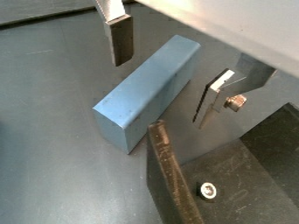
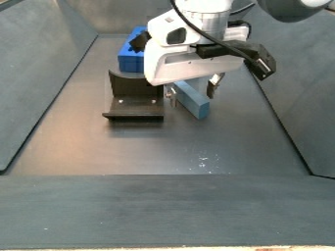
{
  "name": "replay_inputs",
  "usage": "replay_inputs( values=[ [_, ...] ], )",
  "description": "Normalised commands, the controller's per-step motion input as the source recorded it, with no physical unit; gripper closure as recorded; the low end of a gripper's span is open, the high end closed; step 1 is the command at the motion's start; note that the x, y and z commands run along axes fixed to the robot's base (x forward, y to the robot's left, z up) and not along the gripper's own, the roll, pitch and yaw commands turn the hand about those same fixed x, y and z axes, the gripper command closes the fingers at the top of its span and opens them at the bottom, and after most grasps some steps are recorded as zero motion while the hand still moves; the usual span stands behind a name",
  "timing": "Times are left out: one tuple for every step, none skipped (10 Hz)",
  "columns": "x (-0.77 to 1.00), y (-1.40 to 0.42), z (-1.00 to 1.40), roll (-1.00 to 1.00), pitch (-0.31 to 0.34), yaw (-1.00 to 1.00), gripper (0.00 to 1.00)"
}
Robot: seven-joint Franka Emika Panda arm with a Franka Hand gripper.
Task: Pick up the rectangle object. Move up. Place the rectangle object on the fixture. Regrasp the rectangle object. Move to above the board. Insert the rectangle object.
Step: Pick up the rectangle object.
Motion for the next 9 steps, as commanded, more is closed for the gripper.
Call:
replay_inputs(
  values=[
    [-0.46,-0.27,-0.41,0.11,-0.194,0.0,0.0],
    [-0.11,0.0,-0.03,0.03,0.0,-0.03,0.0],
    [-0.06,-0.03,-0.1,0.02,-0.023,0.0,0.0],
    [0.0,0.0,0.0,-0.01,0.0,0.0,0.0],
    [0.0,0.07,-0.03,-0.37,-0.217,0.33,0.0],
    [0.0,0.01,-0.13,-0.23,-0.197,0.7,0.0],
    [0.0,0.0,0.0,0.0,0.0,0.0,1.0],
    [0.0,0.0,0.0,0.0,0.0,0.0,1.0],
    [0.0,0.0,0.0,0.0,0.0,0.0,1.0]
  ],
)
